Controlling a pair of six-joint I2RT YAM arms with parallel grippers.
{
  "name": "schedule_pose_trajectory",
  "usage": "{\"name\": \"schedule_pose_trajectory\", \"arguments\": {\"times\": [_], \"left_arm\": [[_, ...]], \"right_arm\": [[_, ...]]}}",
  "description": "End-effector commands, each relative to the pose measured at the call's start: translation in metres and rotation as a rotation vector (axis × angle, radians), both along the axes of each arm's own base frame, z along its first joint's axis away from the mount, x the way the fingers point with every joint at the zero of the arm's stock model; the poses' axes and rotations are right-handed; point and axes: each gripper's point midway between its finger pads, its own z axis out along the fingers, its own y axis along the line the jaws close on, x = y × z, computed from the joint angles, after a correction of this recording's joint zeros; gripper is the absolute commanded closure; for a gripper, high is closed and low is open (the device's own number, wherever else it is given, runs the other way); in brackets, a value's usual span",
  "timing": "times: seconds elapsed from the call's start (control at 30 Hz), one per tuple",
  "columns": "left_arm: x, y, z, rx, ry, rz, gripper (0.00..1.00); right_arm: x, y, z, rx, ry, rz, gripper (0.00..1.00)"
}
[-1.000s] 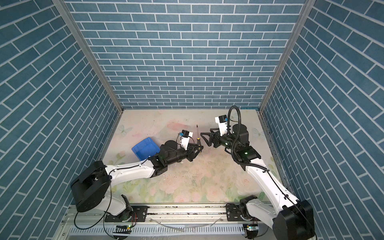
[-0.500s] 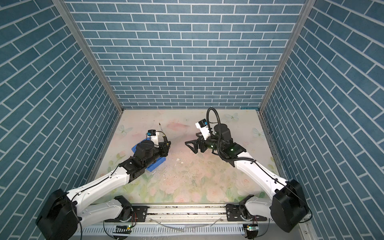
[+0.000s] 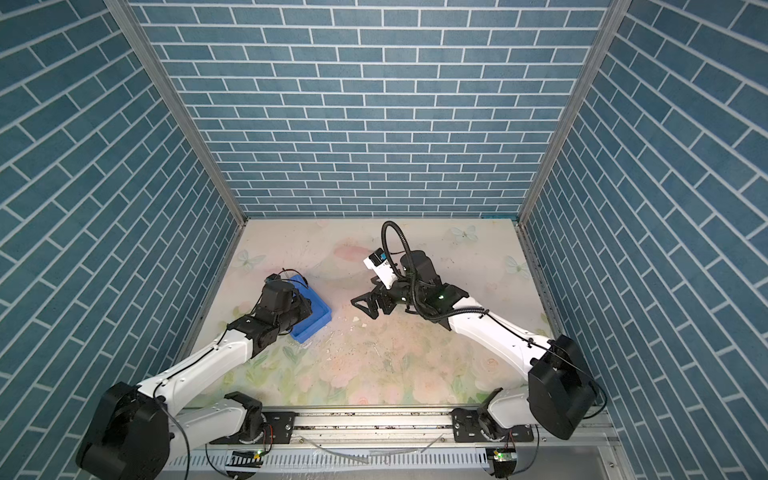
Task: Put the screwdriver in the bin
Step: 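Lower the screwdriver into the blue bin and open the left gripper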
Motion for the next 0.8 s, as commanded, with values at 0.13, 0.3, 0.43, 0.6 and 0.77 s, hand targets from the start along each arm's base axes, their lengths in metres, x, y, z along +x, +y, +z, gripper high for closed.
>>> {"name": "schedule_pose_trajectory", "arguments": {"times": [0.13,0.3,0.43,0.6,0.77], "left_arm": [[0.012,0.002,-0.023,-0.059,0.043,0.035,1.0],[0.015,-0.006,-0.037,-0.096,0.075,0.024,1.0],[0.015,-0.007,-0.038,-0.101,0.078,0.022,1.0],[0.013,-0.001,-0.028,-0.075,0.055,0.033,0.66],[0.006,0.007,-0.014,-0.041,0.036,0.041,0.48]], "right_arm": [[0.003,0.005,0.018,0.0,-0.069,0.014,0.01],[0.004,0.004,0.017,-0.007,-0.069,0.007,0.01],[0.005,0.003,0.014,-0.015,-0.068,0.003,0.01],[0.006,0.003,0.013,-0.019,-0.072,-0.003,0.01],[0.009,0.001,0.012,-0.027,-0.079,-0.021,0.01]]}}
